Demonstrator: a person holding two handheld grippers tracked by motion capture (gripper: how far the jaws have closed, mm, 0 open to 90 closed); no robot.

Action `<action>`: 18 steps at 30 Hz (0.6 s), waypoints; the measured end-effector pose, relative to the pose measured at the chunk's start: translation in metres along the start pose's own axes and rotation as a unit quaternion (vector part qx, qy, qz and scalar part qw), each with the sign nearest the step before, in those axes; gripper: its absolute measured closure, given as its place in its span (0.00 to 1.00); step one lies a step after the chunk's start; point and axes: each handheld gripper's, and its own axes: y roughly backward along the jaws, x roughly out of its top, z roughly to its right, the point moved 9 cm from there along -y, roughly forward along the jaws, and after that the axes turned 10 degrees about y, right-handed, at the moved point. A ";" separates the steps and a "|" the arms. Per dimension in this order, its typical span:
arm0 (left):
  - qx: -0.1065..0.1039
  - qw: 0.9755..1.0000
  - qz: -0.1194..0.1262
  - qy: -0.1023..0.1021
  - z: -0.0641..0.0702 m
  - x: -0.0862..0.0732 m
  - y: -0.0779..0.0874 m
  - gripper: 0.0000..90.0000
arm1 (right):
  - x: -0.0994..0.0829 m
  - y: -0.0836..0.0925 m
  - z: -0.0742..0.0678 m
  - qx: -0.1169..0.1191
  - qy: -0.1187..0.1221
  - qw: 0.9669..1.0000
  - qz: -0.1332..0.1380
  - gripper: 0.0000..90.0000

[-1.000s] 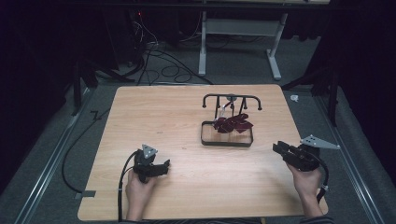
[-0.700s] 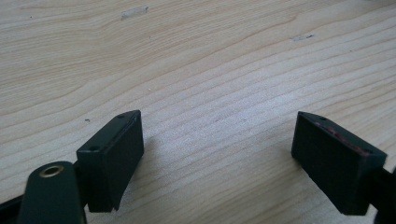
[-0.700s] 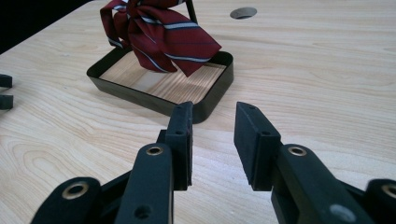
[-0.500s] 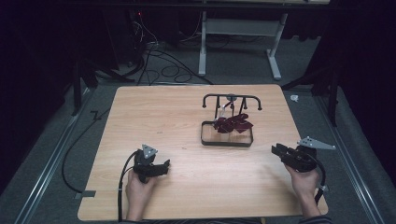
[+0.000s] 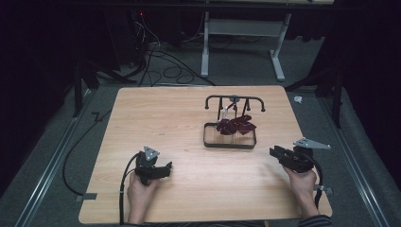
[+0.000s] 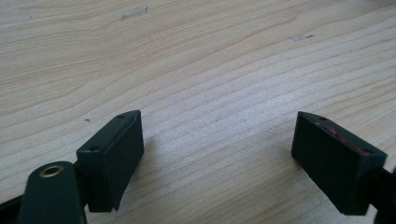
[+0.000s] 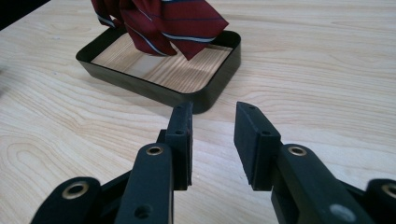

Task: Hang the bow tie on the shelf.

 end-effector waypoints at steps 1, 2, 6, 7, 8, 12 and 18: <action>0.000 1.000 0.000 0.000 0.000 0.000 0.000 0.19 | 0.000 -0.002 -0.001 0.001 0.000 1.000 -0.002 0.77; 0.000 1.000 0.000 0.000 0.000 0.000 0.000 0.19 | 0.000 -0.005 -0.002 0.001 0.001 1.000 -0.004 0.77; 0.000 1.000 0.000 0.000 0.000 0.000 0.000 0.19 | -0.001 -0.012 -0.004 -0.001 0.009 1.000 -0.011 0.77; 0.000 1.000 0.000 0.000 0.000 0.000 0.000 0.19 | -0.002 -0.013 -0.005 -0.001 0.010 1.000 -0.013 0.77; 0.000 1.000 0.000 0.000 0.000 0.000 0.000 0.19 | -0.003 -0.014 -0.005 -0.002 0.009 1.000 -0.016 0.77; 0.000 1.000 0.000 0.000 0.000 0.000 0.000 0.19 | -0.006 -0.017 -0.004 -0.007 0.013 1.000 -0.022 0.76; 0.000 1.000 0.000 0.000 0.000 0.000 0.000 0.19 | -0.009 -0.021 -0.003 -0.019 0.025 0.999 -0.030 0.76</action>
